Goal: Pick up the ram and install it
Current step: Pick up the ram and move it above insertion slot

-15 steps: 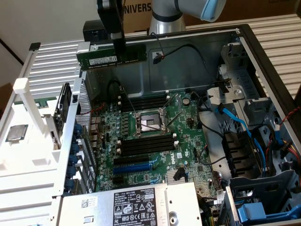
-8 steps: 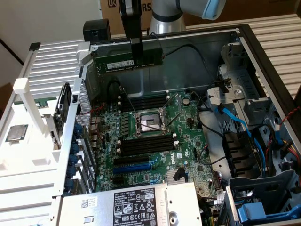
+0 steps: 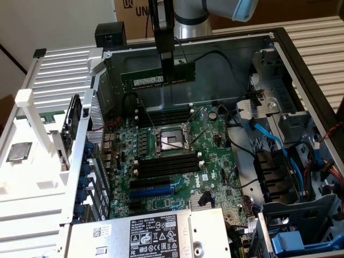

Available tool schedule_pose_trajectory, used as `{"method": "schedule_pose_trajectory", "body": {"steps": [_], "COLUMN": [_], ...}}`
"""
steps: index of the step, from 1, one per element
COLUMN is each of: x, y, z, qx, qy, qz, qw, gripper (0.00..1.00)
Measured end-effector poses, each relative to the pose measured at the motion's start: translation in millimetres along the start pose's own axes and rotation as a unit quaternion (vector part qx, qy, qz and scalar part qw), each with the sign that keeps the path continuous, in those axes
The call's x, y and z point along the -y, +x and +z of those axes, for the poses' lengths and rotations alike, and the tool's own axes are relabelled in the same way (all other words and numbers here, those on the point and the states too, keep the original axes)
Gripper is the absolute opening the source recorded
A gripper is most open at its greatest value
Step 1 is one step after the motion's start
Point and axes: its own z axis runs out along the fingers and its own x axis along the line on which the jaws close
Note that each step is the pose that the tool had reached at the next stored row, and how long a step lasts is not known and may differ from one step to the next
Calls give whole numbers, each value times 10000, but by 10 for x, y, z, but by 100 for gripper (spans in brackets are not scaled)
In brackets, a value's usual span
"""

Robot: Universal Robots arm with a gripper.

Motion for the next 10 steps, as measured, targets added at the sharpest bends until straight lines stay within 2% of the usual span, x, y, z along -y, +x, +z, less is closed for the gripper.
{"method": "schedule_pose_trajectory", "body": {"steps": [10], "x": [36], "y": [-6], "z": [186], "qx": [1], "qy": [1], "qz": [0], "qw": [10000], "gripper": [12]}}
